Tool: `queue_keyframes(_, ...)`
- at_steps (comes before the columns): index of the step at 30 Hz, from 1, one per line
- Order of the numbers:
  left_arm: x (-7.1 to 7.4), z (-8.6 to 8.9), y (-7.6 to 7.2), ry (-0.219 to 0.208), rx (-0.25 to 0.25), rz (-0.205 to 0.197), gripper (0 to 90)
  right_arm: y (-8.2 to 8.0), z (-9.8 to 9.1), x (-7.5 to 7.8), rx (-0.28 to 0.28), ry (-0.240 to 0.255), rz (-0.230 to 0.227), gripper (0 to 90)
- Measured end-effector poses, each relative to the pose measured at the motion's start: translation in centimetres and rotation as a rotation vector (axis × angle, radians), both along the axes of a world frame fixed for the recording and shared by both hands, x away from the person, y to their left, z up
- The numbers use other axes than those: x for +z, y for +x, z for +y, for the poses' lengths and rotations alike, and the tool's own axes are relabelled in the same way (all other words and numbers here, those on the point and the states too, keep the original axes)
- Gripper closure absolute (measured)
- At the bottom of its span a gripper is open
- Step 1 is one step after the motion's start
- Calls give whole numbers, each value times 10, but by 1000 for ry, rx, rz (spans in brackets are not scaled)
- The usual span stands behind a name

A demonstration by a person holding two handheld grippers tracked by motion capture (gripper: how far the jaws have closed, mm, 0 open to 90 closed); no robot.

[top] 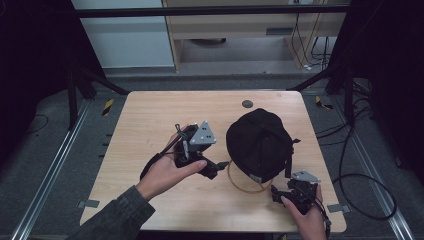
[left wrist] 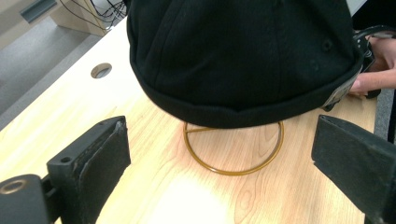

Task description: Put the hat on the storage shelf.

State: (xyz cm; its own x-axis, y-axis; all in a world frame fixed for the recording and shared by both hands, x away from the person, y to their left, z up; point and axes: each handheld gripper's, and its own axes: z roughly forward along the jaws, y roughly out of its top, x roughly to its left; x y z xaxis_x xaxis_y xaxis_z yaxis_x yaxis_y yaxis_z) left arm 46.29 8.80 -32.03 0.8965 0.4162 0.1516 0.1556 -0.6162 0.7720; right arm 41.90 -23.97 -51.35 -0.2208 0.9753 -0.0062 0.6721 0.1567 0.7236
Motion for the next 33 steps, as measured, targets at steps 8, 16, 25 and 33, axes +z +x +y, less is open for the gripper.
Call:
queue_keyframes(8,-11,16,2,4,26,13,38,0,0,0,1,-3,0,4)
queue_keyframes(16,-22,29,5,17,45,26,38,0,0,0,1,-3,-1,4)
queue_keyframes(25,-35,39,1,12,54,43,38,0,0,0,1,-3,-1,4)
queue_keyframes(33,-51,48,1,20,66,56,38,0,0,0,0,-3,-1,4)
